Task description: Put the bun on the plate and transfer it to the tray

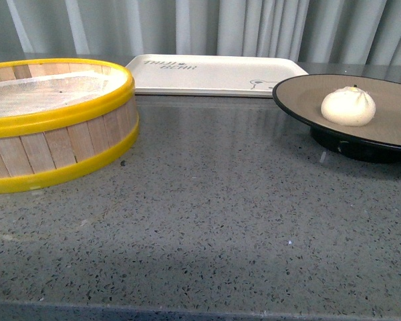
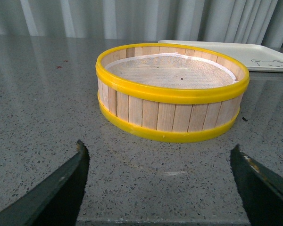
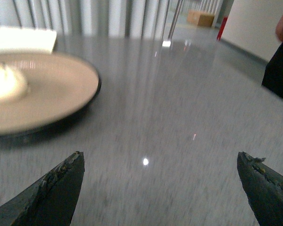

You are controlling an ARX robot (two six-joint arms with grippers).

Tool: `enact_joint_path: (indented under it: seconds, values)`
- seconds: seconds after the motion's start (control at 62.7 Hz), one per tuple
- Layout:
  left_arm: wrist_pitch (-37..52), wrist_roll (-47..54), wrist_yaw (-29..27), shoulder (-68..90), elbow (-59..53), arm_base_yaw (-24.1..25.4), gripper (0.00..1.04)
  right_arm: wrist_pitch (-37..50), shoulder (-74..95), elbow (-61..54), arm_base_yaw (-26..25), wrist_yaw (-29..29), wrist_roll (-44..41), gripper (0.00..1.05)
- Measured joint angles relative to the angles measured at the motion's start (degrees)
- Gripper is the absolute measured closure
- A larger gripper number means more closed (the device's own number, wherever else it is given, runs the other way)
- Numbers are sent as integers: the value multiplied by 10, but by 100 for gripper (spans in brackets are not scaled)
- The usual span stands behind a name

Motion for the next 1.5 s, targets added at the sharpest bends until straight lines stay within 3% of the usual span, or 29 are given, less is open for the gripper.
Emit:
enact_joint_path:
  seconds: [0.048,0.144,0.271,0.431,0.606,0.846,1.197,1.372,1.5]
  values:
    - [0,0,0,0,0,0,5,57,57,37,-46,-42,13,8]
    - [0,0,0,0,0,0,7,126,176,102,-107,-95,64,8]
    - [0,0,0,0,0,0,7,129,332,180,-134,-149,165,8]
    - [0,0,0,0,0,0,7,77,497,278,-101,-244,379,8]
    - [0,0,0,0,0,0,7,52,552,295,-64,-315,544,8]
    - [0,0,0,0,0,0,7,51,565,290,-29,-358,614,8]
    - [0,0,0,0,0,0,7,86,600,264,-14,-367,650,8]
    - [0,0,0,0,0,0,7,86,604,262,-16,-367,654,44]
    - [0,0,0,0,0,0,7,88,604,259,-17,-367,657,64]
